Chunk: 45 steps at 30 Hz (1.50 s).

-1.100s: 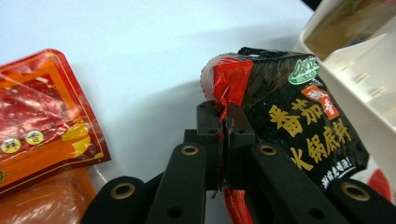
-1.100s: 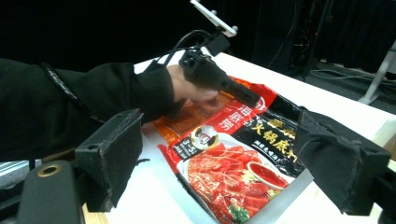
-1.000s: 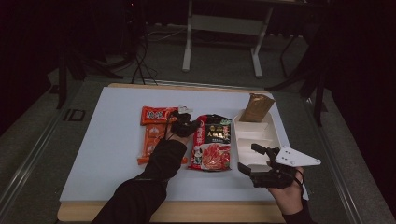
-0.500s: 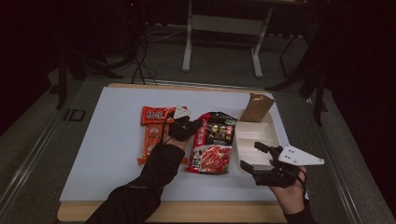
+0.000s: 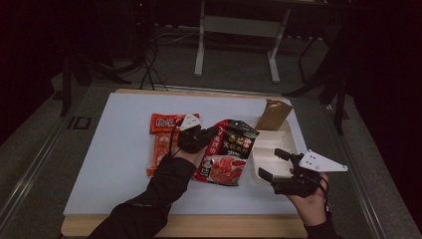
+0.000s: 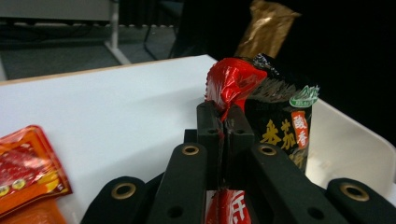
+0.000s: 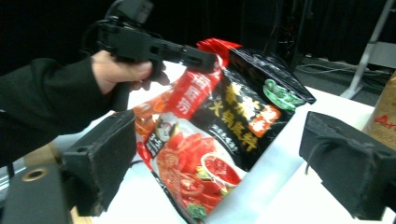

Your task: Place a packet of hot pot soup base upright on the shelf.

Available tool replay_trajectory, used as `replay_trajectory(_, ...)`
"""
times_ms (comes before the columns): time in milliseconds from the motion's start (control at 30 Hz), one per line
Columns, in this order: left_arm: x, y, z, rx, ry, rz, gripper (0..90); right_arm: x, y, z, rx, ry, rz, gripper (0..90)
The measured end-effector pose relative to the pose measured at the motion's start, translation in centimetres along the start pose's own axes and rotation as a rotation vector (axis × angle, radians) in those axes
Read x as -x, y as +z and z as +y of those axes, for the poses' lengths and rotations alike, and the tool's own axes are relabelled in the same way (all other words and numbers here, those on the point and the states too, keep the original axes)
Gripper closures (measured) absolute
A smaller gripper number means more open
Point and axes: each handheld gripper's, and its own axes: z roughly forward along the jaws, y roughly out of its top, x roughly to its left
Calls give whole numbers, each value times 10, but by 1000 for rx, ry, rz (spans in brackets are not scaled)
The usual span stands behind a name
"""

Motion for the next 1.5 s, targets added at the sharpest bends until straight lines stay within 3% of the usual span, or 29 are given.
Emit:
replay_trajectory(133, 5, -9, 6, 15, 28, -16, 882, 4, 3, 2, -2, 18, -1, 139)
replay_trajectory(267, 5, -19, 10, 59, 16, -56, 882, 8, 9, 6, -10, 10, -12, 158)
replay_trajectory(367, 7, -26, 13, 79, 14, -93, 881, 12, 14, 15, -3, 16, 1, 236)
replay_trajectory(567, 11, -34, 17, 123, 28, -140, 881, 20, 25, 27, -8, 34, -7, 236)
replay_trajectory(667, 9, -35, 17, 152, 15, -171, 882, 28, 34, 30, -25, 70, 43, 272)
replay_trajectory(733, 8, -37, 17, 175, 2, -201, 881, 33, 41, 29, -26, 102, 88, 350)
replay_trajectory(800, 8, -37, 17, 184, -4, -205, 881, 34, 43, 28, -27, 111, 94, 368)
replay_trajectory(900, 9, -38, 17, 206, -11, -246, 881, 35, 47, 30, -14, 98, 103, 475)
replay_trajectory(1133, 10, -36, 15, 226, -7, -251, 880, 31, 45, 41, -1, 86, 147, 716)
replay_trajectory(1300, 6, -36, 15, 202, -12, -280, 875, 31, 43, 46, 1, 108, 149, 753)
replay_trajectory(1500, 7, -41, 16, 199, 55, -274, 848, 29, 42, 52, 0, 94, 138, 771)
